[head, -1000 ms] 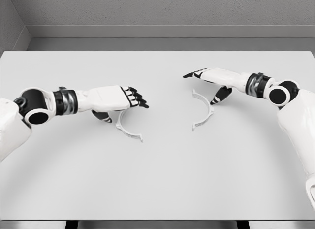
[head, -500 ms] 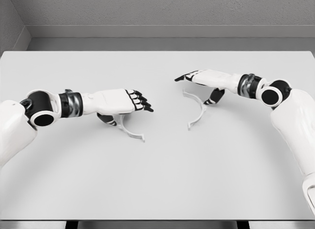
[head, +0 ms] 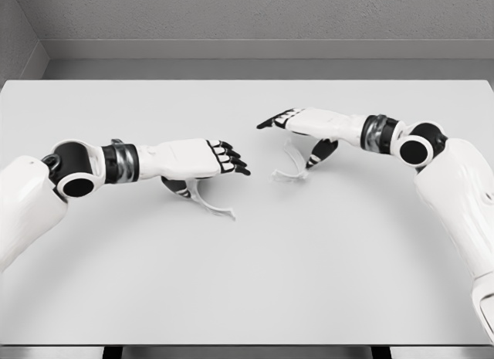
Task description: Assemble PVC drainage pipe clamps
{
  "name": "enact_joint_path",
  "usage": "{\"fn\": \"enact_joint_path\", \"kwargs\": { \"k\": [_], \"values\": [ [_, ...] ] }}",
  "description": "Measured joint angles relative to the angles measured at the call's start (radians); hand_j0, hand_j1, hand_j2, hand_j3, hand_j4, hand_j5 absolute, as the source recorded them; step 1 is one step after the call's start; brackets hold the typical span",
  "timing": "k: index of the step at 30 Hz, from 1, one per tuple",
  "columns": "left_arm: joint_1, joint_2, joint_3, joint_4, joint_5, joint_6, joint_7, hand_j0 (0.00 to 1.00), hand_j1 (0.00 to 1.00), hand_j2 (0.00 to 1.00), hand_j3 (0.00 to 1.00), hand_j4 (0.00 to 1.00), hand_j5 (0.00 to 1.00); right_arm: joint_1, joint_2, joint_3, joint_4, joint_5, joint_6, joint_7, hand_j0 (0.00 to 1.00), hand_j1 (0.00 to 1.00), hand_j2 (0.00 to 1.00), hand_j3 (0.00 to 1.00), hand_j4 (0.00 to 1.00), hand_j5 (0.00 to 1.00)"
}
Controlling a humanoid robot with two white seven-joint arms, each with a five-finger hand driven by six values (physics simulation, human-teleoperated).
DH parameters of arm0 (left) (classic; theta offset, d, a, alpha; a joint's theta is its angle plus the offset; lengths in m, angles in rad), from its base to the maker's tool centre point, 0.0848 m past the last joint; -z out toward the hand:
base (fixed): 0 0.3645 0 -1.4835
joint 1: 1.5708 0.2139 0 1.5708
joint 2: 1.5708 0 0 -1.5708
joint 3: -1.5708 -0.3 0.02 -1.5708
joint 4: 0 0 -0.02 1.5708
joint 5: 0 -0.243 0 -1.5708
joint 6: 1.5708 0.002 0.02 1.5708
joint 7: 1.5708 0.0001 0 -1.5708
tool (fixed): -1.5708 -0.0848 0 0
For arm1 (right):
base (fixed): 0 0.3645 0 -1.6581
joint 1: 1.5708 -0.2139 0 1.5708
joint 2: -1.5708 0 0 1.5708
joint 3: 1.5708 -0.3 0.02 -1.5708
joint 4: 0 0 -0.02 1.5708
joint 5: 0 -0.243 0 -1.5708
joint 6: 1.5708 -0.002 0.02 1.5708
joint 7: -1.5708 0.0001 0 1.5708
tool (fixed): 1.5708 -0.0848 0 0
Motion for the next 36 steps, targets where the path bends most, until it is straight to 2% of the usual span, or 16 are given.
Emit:
{"fn": "enact_joint_path", "kwargs": {
  "k": [3, 10, 17, 20, 28, 34, 36],
  "values": [
    [-0.002, -0.001, 0.000, 0.000, 0.000, 0.000, 0.000, 1.00, 1.00, 1.00, 1.00, 1.00, 1.00, 0.000, -0.005, -0.009, -0.006, -0.023, 0.000, 0.000, 1.00, 1.00, 1.00, 1.00, 1.00, 1.00],
    [-0.006, 0.001, 0.002, 0.001, 0.000, 0.000, 0.000, 1.00, 1.00, 1.00, 1.00, 1.00, 1.00, 0.008, -0.035, -0.131, 0.037, -0.045, 0.000, 0.000, 1.00, 1.00, 1.00, 1.00, 1.00, 1.00],
    [-0.014, -0.003, 0.002, 0.000, 0.000, 0.000, 0.000, 1.00, 1.00, 1.00, 1.00, 1.00, 1.00, -0.014, -0.047, -0.160, 0.063, -0.044, 0.000, 0.000, 1.00, 1.00, 1.00, 1.00, 1.00, 1.00],
    [-0.014, -0.011, 0.001, 0.000, 0.000, 0.000, 0.000, 1.00, 1.00, 1.00, 1.00, 1.00, 1.00, -0.095, -0.025, -0.161, 0.098, -0.032, 0.001, 0.000, 1.00, 1.00, 1.00, 1.00, 1.00, 1.00],
    [-0.057, 0.003, 0.008, -0.005, 0.004, 0.000, 0.000, 1.00, 1.00, 1.00, 1.00, 1.00, 1.00, -0.158, 0.037, -0.155, 0.211, 0.051, 0.000, 0.000, 1.00, 1.00, 1.00, 1.00, 1.00, 1.00],
    [-0.058, 0.065, 0.101, 0.002, 0.009, 0.000, 0.000, 1.00, 1.00, 1.00, 1.00, 1.00, 1.00, -0.186, 0.100, -0.148, 0.303, 0.123, 0.000, 0.000, 1.00, 1.00, 1.00, 1.00, 1.00, 1.00],
    [-0.063, 0.060, 0.120, 0.034, 0.006, 0.000, 0.000, 1.00, 1.00, 1.00, 1.00, 1.00, 1.00, -0.190, 0.119, -0.144, 0.328, 0.144, 0.000, 0.000, 1.00, 1.00, 1.00, 1.00, 1.00, 1.00]
  ]
}}
